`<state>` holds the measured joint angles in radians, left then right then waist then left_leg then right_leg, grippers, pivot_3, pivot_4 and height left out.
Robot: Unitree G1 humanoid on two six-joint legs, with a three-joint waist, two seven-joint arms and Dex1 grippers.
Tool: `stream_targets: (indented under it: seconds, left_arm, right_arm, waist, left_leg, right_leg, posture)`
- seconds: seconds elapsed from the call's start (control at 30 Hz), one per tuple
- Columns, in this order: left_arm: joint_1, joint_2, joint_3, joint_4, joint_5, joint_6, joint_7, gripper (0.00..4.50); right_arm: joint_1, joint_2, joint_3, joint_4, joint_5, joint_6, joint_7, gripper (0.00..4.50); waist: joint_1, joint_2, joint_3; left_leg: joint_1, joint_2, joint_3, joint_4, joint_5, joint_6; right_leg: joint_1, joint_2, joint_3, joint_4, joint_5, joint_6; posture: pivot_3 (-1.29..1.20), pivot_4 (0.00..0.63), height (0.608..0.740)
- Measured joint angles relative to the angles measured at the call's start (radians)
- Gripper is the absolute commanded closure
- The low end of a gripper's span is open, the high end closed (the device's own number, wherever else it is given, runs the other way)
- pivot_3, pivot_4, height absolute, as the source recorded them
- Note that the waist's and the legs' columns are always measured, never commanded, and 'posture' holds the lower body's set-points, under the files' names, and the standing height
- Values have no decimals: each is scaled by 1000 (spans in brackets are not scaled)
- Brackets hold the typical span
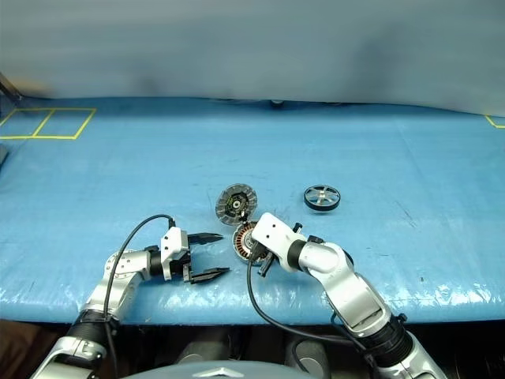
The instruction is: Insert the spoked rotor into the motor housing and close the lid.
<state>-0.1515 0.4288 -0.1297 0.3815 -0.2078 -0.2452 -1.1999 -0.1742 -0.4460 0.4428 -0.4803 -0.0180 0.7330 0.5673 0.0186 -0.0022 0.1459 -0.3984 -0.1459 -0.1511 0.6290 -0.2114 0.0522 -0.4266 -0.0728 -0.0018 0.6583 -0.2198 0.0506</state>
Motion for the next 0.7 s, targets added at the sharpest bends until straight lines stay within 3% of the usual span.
stream_targets:
  seconds: [0.53, 0.7]
  left_arm:
    - [-3, -6, 1, 0, 2, 0, 0, 22]
    - [-2, -5, 1, 0, -4, 0, -1, 22]
  right_arm:
    - [5, -7, -23, 5, 4, 6, -8, 4480]
    - [36, 3, -89, -49, 34, 25, -28, 4480]
  waist:
    - [2, 0, 0]
    - [3, 0, 0]
  left_leg:
    - [0, 0, 0, 0, 0, 0]
    - [-1, 0, 0, 0, 0, 0]
  right_leg:
    - [0, 0, 0, 0, 0, 0]
    - [0, 0, 0, 0, 0, 0]
  posture:
    - [0, 150, 740]
    - [0, 150, 740]
